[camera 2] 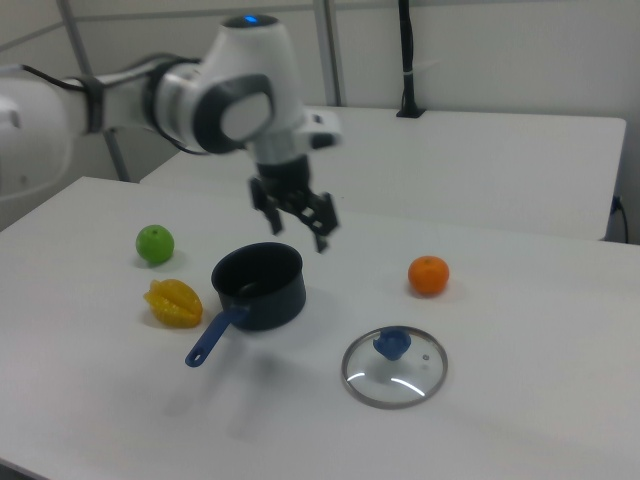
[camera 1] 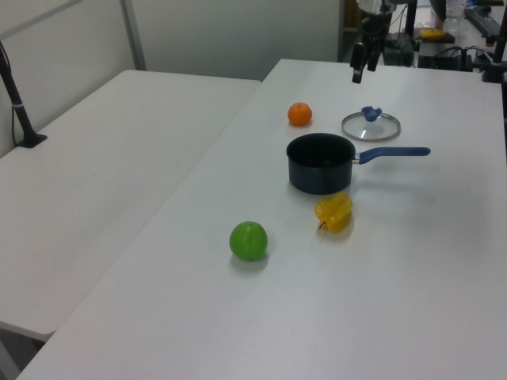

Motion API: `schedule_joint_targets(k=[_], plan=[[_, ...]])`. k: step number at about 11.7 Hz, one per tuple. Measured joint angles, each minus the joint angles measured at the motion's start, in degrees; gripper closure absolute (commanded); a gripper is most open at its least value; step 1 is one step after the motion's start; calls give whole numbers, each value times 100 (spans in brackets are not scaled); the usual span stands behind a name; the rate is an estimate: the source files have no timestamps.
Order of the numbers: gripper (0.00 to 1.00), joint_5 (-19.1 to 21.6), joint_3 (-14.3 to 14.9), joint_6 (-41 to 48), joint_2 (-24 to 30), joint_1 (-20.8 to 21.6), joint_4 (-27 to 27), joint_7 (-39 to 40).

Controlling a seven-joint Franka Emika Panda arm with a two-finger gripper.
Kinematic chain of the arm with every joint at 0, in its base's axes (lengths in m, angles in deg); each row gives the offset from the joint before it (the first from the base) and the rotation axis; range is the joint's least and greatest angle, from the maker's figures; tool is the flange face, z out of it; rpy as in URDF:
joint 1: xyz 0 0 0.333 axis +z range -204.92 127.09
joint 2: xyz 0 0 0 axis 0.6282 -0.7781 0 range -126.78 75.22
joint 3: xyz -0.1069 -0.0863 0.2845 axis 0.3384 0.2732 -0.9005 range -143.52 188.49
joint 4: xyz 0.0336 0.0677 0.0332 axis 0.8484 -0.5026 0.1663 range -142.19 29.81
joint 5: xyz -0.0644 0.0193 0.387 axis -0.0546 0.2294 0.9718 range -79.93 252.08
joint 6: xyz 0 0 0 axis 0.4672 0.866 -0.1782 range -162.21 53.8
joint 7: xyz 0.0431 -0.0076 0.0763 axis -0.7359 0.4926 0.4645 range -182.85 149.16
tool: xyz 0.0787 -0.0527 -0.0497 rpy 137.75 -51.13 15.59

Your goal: Open lid

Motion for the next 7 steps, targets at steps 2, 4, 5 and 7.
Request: schedule_joint_targets(k=[2, 4, 5, 7], plan=[[0, 0, -7, 370, 187, 495, -4, -340], [0, 0, -11, 499, 194, 903, -24, -549], [0, 0, -13, 598, 194, 1052, -37, -571], [0, 0, -13, 723, 214, 1204, -40, -604]])
